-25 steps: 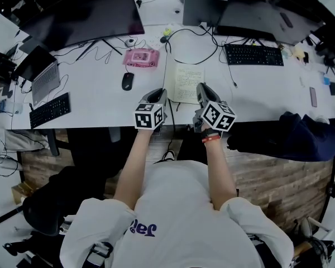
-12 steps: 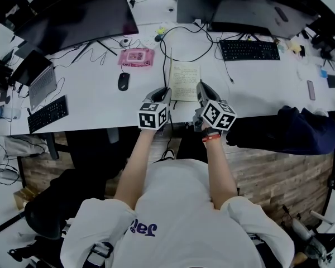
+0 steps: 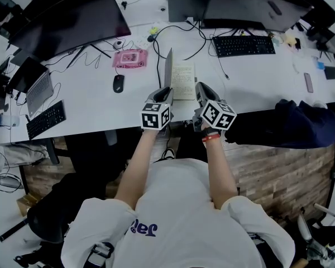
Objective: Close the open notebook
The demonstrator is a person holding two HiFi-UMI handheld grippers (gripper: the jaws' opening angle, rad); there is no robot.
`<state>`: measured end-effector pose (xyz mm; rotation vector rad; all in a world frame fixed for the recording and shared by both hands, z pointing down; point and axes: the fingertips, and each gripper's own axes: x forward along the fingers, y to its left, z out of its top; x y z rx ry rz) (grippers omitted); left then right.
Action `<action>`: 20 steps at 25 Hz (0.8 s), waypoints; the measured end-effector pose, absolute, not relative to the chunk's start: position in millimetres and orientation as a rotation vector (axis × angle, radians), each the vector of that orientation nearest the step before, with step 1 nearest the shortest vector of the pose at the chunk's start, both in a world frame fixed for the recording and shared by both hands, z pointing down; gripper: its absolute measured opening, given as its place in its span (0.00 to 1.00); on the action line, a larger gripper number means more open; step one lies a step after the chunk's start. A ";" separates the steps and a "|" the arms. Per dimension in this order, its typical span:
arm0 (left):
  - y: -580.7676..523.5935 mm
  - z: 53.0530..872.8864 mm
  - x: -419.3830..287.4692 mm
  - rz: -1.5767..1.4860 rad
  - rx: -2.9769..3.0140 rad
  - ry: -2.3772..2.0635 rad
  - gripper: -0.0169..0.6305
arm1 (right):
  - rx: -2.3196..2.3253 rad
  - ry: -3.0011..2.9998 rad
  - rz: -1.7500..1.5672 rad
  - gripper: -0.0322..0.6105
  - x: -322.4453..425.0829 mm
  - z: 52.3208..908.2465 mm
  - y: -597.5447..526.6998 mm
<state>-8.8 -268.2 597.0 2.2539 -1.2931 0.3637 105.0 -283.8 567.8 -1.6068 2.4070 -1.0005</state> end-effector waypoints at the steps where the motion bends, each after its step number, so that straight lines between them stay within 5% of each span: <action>1: -268.4 597.3 -6.3 0.365 2.256 -1.290 0.12 | -1.611 2.402 -1.002 0.07 107.1 568.1 -283.3; 20: -271.6 621.5 47.7 0.469 2.291 -1.304 0.15 | -1.717 2.315 -1.044 0.07 153.3 588.7 -275.5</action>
